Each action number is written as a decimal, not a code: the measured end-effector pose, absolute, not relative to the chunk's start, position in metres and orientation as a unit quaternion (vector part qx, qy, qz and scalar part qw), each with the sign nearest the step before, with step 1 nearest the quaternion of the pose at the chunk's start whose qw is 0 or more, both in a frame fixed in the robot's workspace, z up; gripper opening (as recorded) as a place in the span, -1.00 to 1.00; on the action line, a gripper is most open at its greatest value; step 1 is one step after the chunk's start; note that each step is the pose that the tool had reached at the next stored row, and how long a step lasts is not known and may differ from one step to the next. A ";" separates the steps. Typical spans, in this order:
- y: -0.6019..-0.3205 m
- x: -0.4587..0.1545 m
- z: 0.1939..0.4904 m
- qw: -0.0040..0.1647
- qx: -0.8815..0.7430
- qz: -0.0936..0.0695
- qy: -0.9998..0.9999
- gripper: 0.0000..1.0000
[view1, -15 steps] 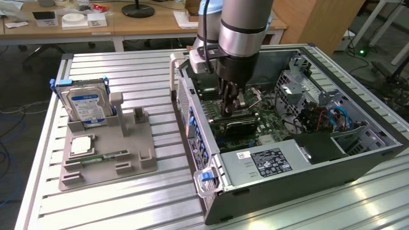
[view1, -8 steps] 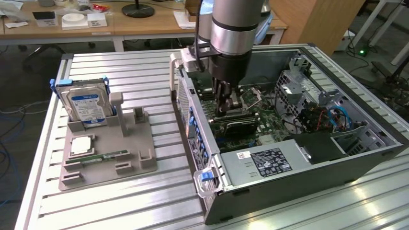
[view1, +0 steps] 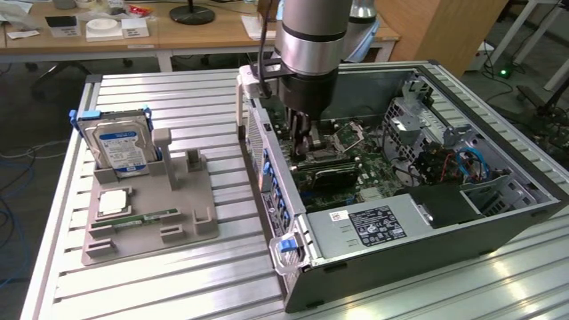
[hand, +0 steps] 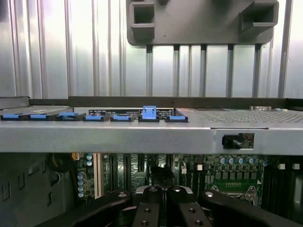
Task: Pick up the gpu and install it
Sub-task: 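Press down on the gpu until it lock into place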
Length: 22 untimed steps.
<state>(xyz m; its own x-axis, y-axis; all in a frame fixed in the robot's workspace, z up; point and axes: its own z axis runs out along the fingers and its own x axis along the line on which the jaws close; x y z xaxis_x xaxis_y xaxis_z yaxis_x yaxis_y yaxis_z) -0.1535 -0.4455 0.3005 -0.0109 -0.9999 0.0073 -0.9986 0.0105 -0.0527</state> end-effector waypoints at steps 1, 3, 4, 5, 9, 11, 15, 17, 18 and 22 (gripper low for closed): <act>-0.445 -0.155 0.301 0.016 -0.703 -0.021 0.711 -0.79; -0.445 -0.160 0.301 0.016 -0.703 -0.021 0.711 -0.79; -0.445 -0.163 0.301 0.016 -0.703 -0.021 0.711 -0.79; -0.445 -0.164 0.301 0.016 -0.703 -0.021 0.711 -0.79; -0.445 -0.165 0.296 0.016 -0.703 -0.021 0.711 -0.79; -0.446 -0.166 0.293 0.016 -0.703 -0.021 0.711 -0.79; -0.447 -0.167 0.292 0.016 -0.703 -0.021 0.711 -0.79; -0.448 -0.168 0.292 0.016 -0.703 -0.021 0.711 -0.79; -0.449 -0.168 0.292 0.016 -0.703 -0.021 0.711 -0.79; -0.450 -0.170 0.290 0.016 -0.703 -0.021 0.711 -0.79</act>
<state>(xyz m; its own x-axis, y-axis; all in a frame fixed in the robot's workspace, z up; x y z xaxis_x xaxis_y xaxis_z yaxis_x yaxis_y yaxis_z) -0.1704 -0.4500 0.2901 -0.0110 -0.9999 0.0072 -0.9986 0.0106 -0.0527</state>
